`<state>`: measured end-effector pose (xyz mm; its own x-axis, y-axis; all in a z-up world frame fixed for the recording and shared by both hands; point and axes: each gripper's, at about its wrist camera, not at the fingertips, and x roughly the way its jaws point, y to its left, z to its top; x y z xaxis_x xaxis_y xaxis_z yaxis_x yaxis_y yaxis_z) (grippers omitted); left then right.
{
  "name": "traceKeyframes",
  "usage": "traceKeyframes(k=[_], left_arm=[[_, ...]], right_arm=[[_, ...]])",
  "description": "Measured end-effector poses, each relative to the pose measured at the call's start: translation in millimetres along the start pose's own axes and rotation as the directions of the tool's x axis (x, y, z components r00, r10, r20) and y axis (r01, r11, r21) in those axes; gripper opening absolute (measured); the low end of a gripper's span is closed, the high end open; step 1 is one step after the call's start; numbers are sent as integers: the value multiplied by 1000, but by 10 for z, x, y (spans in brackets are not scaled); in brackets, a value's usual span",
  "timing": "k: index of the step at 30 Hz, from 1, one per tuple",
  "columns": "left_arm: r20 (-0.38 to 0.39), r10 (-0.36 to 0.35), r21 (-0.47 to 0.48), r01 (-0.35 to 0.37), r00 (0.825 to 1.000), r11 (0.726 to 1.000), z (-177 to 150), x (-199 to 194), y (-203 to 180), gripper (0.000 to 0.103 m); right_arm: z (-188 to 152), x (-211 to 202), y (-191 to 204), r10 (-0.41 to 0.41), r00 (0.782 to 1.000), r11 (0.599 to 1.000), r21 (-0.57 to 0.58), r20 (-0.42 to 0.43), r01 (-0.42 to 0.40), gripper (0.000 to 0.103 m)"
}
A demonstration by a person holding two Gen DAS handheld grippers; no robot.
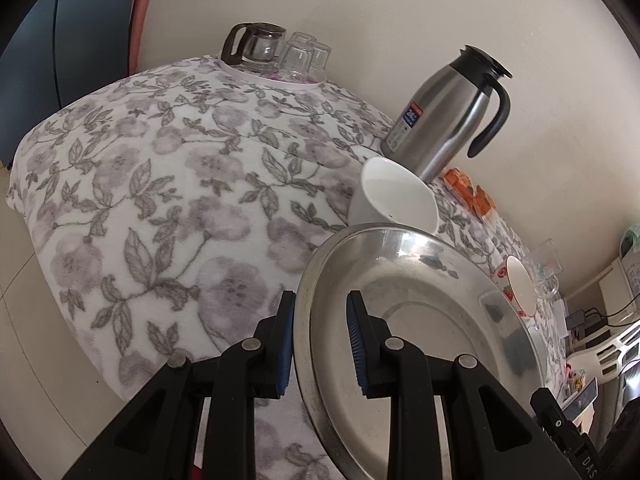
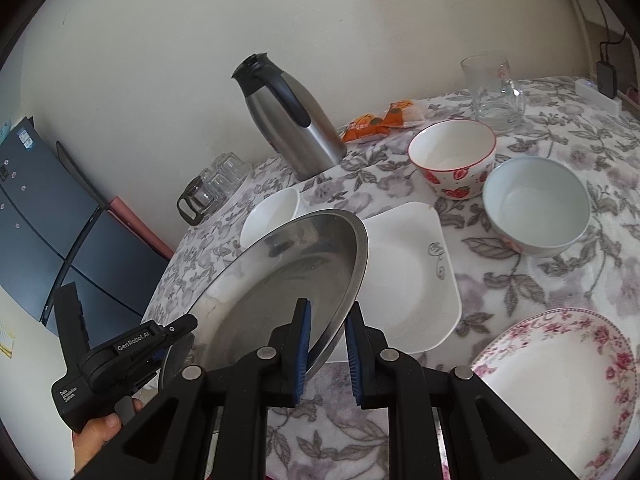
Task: Organize plates and bowls
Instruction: 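Lift the steel basin with both grippers and carry it over the square white plate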
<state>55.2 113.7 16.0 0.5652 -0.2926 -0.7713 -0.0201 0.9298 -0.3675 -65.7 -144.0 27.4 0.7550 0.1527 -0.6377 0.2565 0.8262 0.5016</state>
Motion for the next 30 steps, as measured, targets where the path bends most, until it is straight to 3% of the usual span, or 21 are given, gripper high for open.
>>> traceKeyframes(k=[15, 30], left_arm=[[-42, -12, 73, 15, 999, 997, -209, 118, -439, 26], [-96, 17, 143, -3, 995, 990, -225, 396, -635, 26]], right_arm=[[6, -169, -420, -61, 998, 997, 42, 21, 60, 18], [8, 33, -691, -113, 994, 988, 108, -8, 113, 18]])
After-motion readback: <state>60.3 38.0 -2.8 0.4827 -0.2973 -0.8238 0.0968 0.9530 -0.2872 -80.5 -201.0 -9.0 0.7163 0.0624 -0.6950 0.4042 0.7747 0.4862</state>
